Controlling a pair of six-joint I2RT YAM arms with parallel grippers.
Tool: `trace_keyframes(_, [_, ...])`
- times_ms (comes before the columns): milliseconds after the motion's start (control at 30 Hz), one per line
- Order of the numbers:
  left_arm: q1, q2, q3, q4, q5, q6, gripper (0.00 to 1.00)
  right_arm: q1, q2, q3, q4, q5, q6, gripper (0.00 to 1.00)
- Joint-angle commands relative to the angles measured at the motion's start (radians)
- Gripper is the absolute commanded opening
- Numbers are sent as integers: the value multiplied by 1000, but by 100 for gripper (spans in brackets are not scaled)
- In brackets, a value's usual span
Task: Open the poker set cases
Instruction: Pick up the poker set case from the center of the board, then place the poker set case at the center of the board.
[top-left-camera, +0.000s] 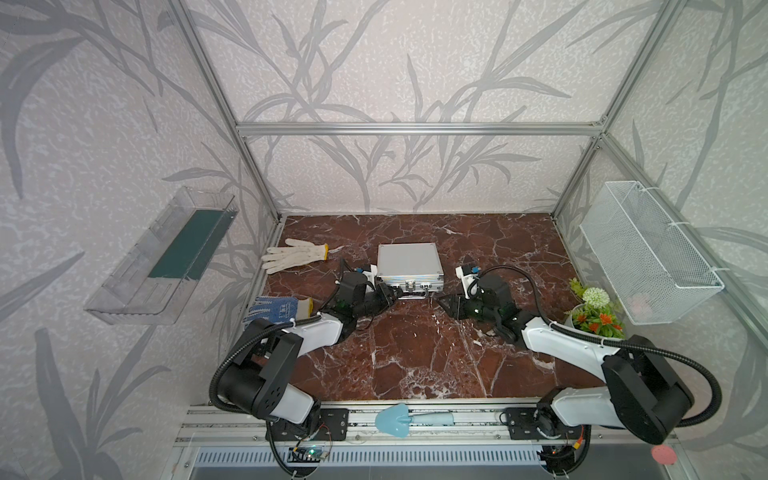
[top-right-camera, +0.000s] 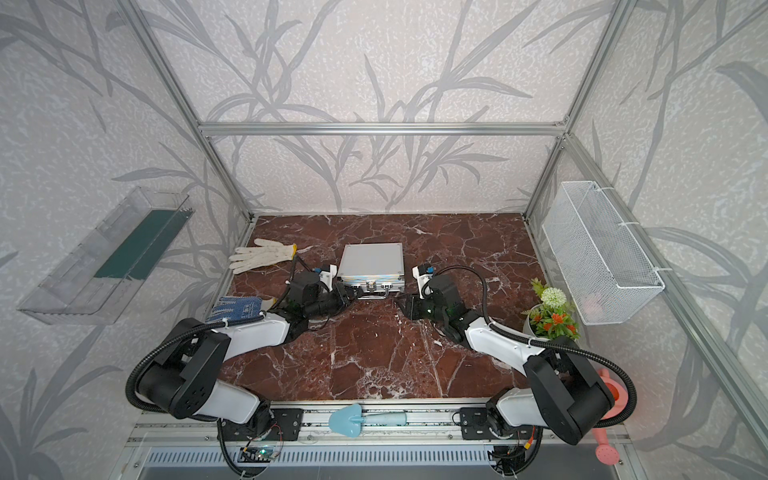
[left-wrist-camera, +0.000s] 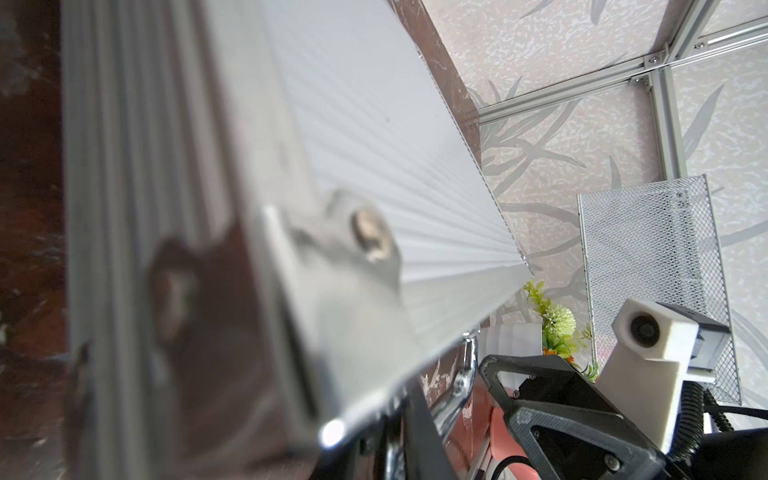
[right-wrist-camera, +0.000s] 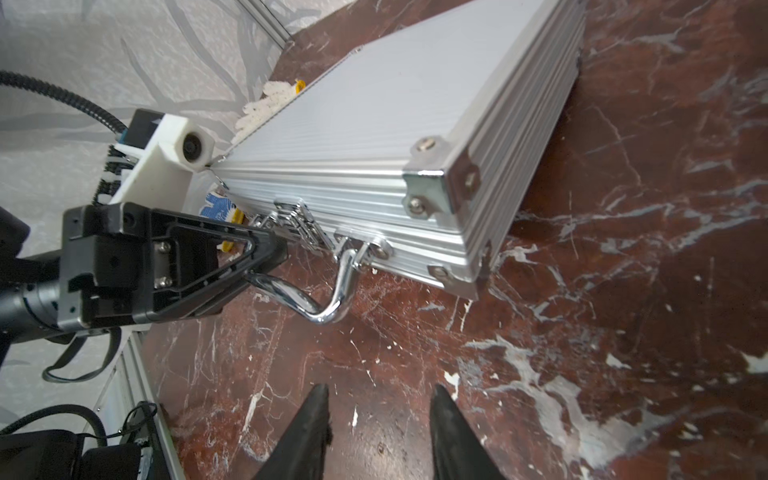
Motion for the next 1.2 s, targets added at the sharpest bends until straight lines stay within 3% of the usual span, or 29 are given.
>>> trace_keyframes(0, [-4, -24, 40, 77, -10, 39, 0, 8, -7, 4, -34, -53, -2, 45])
trace_keyframes(67, [-5, -19, 38, 84, -9, 33, 0, 38, -6, 11, -16, -43, 10, 49])
trace_keyframes(300, [-5, -7, 39, 55, -1, 42, 0, 192, -8, 91, -251, 310, -361, 52])
trace_keyframes(400, [-7, 6, 27, 50, -7, 57, 0, 200, -16, 69, -230, 361, -404, 50])
trace_keyframes(533, [-15, 45, 6, 68, -15, 74, 0, 195, 7, 47, -175, 290, -338, 49])
trace_keyframes(700, [-16, 87, -9, 107, 12, 9, 0, 197, 26, 44, -176, 332, -349, 47])
trace_keyframes(833, [-17, 61, 5, 19, 9, 10, 0, 197, 24, 46, -195, 344, -359, 45])
trace_keyframes(967, [-16, 42, 17, -65, -18, 34, 0, 193, 39, 28, -152, 286, -258, 48])
trace_keyframes(1033, [-17, 54, 9, -67, -26, 42, 0, 198, 54, 16, -117, 244, -275, 49])
trace_keyframes(1167, [-18, 101, 1, -57, -24, 92, 0, 208, 70, 25, -145, 289, -380, 49])
